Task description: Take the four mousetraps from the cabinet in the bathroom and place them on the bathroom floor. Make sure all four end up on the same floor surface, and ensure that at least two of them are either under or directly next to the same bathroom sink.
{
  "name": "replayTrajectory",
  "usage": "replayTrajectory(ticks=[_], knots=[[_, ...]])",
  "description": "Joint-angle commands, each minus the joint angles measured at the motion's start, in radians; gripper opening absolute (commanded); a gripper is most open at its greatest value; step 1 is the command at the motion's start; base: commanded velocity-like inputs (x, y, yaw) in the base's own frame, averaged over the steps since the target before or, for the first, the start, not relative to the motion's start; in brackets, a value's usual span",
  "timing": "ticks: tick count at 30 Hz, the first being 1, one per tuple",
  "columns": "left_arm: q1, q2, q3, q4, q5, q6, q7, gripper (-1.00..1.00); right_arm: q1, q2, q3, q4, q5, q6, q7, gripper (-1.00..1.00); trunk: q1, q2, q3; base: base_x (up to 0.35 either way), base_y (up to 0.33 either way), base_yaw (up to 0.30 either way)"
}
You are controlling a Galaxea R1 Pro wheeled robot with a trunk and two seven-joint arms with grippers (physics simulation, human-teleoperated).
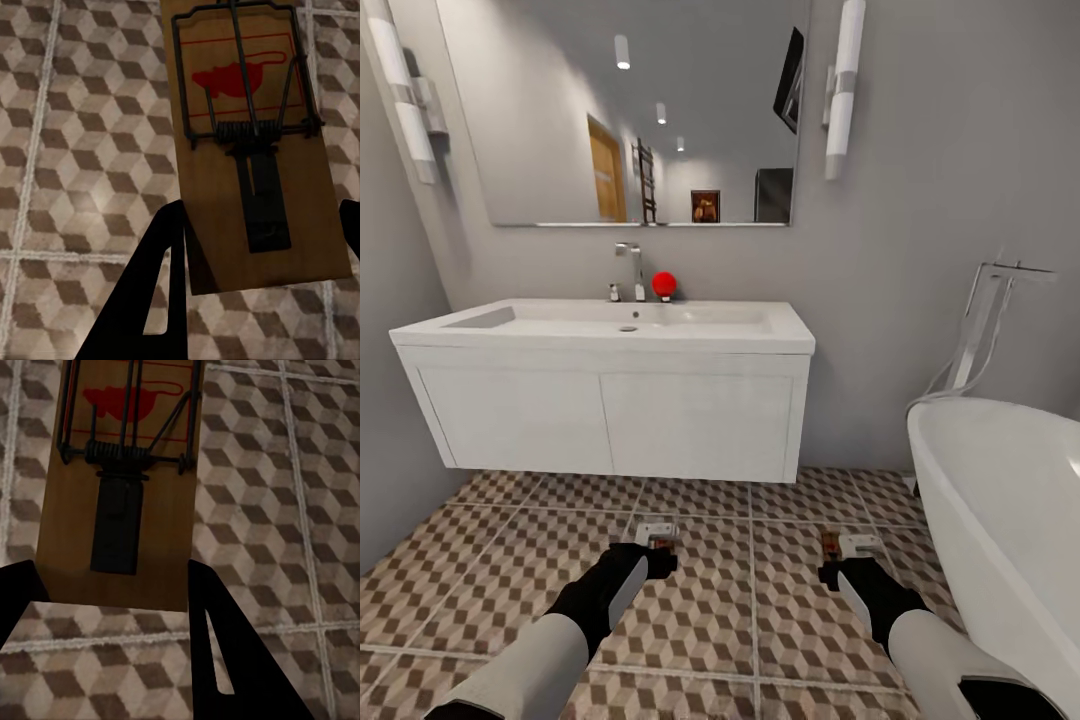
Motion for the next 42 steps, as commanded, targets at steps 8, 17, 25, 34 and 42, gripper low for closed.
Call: replayTrajectory(ticks=[8,17,25,34,42], knots=[[0.000,0.001,-0.006,-0.001,0.007,0.004,0.008,-1.00,0.000,0.001,-0.005,-0.002,0.006,-0.008,0.000,-1.00,0.003,-0.002,-0.032,0.000,0.000,0.000],[0.000,0.002,-0.004,-0.001,0.008,0.003,0.008,-1.00,0.000,0.001,-0.004,-0.002,0.007,-0.009,0.000,-1.00,0.007,-0.005,-0.067,0.000,0.000,0.000],[0.000,0.002,-0.004,-0.001,0.008,0.002,0.008,-1.00,0.000,0.001,-0.003,-0.002,0.006,-0.007,0.000,-1.00,0.011,-0.006,-0.098,0.000,0.000,0.000],[0.000,0.002,-0.005,0.000,0.008,-0.055,0.009,-1.00,0.000,0.001,-0.003,-0.001,0.008,0.000,0.000,-1.00,0.015,-0.008,-0.133,0.000,0.000,0.000],[0.000,0.004,-0.004,0.035,-0.006,-0.200,0.010,-1.00,0.000,0.001,-0.003,-0.001,0.008,0.001,0.000,-1.00,0.019,-0.010,-0.164,0.000,0.000,0.000]])
